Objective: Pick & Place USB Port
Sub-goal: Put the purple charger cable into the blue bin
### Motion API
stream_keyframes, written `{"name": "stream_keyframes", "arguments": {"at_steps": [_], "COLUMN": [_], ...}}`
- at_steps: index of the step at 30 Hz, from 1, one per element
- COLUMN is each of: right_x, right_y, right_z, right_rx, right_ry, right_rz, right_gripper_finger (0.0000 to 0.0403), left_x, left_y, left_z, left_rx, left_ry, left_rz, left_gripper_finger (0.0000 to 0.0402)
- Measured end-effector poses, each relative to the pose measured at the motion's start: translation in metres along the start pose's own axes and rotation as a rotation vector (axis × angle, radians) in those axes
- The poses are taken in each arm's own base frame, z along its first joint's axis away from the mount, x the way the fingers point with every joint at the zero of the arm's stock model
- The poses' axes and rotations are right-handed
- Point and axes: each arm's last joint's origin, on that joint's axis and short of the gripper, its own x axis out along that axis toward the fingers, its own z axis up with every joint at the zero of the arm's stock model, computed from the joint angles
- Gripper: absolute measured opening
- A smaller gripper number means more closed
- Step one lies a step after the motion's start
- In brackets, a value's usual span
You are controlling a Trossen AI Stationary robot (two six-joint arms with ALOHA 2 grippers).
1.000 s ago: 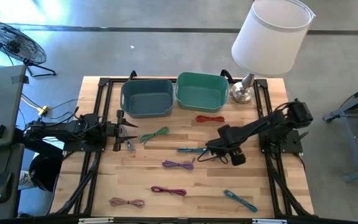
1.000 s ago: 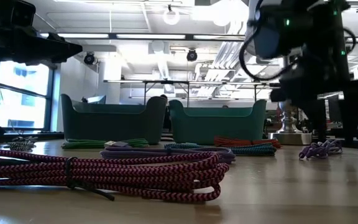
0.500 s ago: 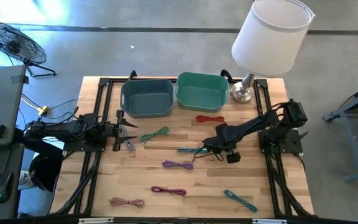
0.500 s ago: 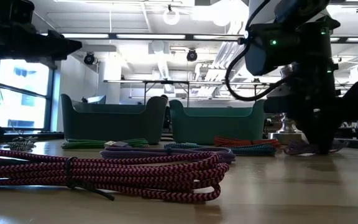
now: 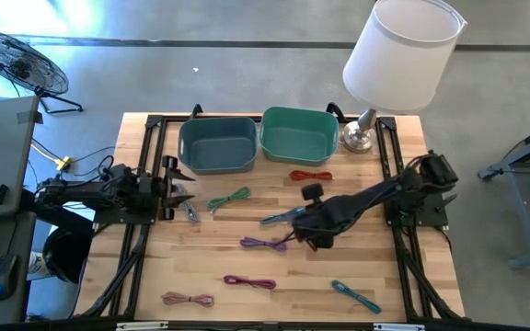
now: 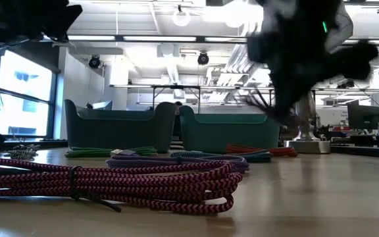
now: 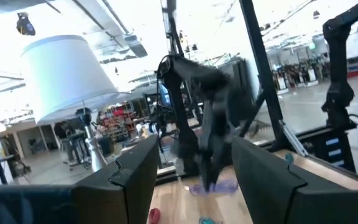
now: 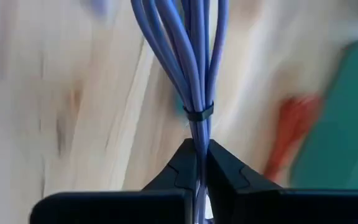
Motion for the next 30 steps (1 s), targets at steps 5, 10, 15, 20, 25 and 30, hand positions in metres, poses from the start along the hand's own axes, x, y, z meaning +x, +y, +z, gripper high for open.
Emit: {"name": "stream_keyframes", "arguments": {"at_steps": [5,10,15,20,25,30], "right_x": [-0.038,-0.053,-0.054,-0.048,-0.031,-0.027], "right_y": [-0.005,-0.020,-0.042,-0.059,-0.063,-0.066], "right_z": [0.038,0.070,0.083,0.087,0.098,0.107], "right_rx": [-0.065,-0.125,-0.149,-0.140,-0.181,-0.182], "right_ry": [-0.262,-0.575,-0.769,-0.841,-0.887,-0.883], "right_rz": [-0.110,-0.156,-0.167,-0.126,-0.109,-0.129], "right_gripper_finger": [0.0007,0.0007,0.0007,0.0007,0.0007,0.0007], "left_x": [0.004,0.013,0.022,0.034,0.061,0.090], "left_y": [-0.002,-0.002,-0.004,-0.004,-0.001,0.001], "left_z": [-0.006,-0.014,-0.019,-0.021,-0.009,-0.006], "left_rx": [-0.081,-0.102,-0.065,-0.054,0.011,0.035], "left_ry": [0.058,0.115,0.120,0.119,0.122,0.148], "left_rz": [-0.030,-0.024,-0.081,-0.109,-0.183,-0.262], "left_gripper_finger": [0.0202,0.0202,0.0202,0.0209,0.0232,0.0239]}}
